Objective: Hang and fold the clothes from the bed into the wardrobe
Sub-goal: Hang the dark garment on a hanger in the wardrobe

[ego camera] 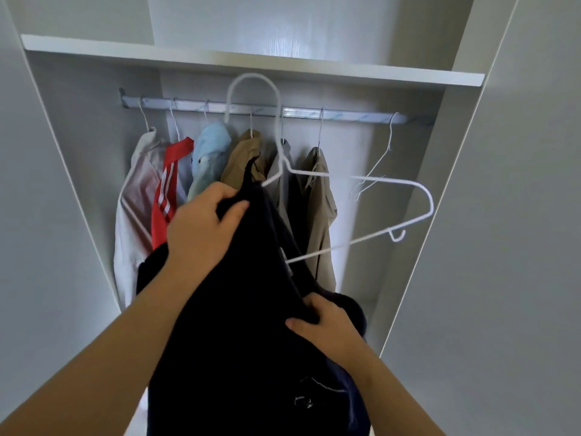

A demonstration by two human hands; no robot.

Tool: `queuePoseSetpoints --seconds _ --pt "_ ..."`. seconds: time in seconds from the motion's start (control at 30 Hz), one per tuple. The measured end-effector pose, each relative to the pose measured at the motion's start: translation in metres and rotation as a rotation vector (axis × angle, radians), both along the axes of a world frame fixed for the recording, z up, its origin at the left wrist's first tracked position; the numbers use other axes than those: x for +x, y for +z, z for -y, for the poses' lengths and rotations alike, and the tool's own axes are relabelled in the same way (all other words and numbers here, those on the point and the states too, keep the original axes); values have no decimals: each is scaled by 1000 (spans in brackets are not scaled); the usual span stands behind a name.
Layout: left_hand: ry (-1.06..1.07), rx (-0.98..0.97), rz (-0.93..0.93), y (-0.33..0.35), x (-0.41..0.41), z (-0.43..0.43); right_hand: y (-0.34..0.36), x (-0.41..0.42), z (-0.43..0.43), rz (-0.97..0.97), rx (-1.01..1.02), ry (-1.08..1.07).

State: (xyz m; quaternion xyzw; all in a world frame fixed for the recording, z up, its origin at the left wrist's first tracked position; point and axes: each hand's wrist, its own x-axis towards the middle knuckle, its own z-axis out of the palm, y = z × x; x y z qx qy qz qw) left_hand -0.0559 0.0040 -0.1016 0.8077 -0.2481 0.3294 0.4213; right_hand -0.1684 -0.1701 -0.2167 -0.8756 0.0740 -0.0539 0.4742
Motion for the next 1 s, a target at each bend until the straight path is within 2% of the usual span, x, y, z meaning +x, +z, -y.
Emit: queuePoseSetpoints --seconds 0.07,0.17,0.4,0.6,0.7,0.83,1.0 --pt "1 3 27 6 10 -12 -13 -4 16 -119 -248 -5" --pt "-40 74 68 10 18 -26 -6 -1 37 -118 -650 -81" --pt "-81 218 97 2 26 -51 12 9 76 -205 -1044 -134" --pt "-94 313 44 -2 33 -77 21 14 83 -205 -1046 -110" --pt "-33 394 69 -5 32 -81 33 20 81 -133 -860 -75" --pt "-56 405 41 -9 27 -74 48 28 72 70 -800 -79" --pt "-150 427 12 -24 20 -50 70 34 42 418 -776 27"
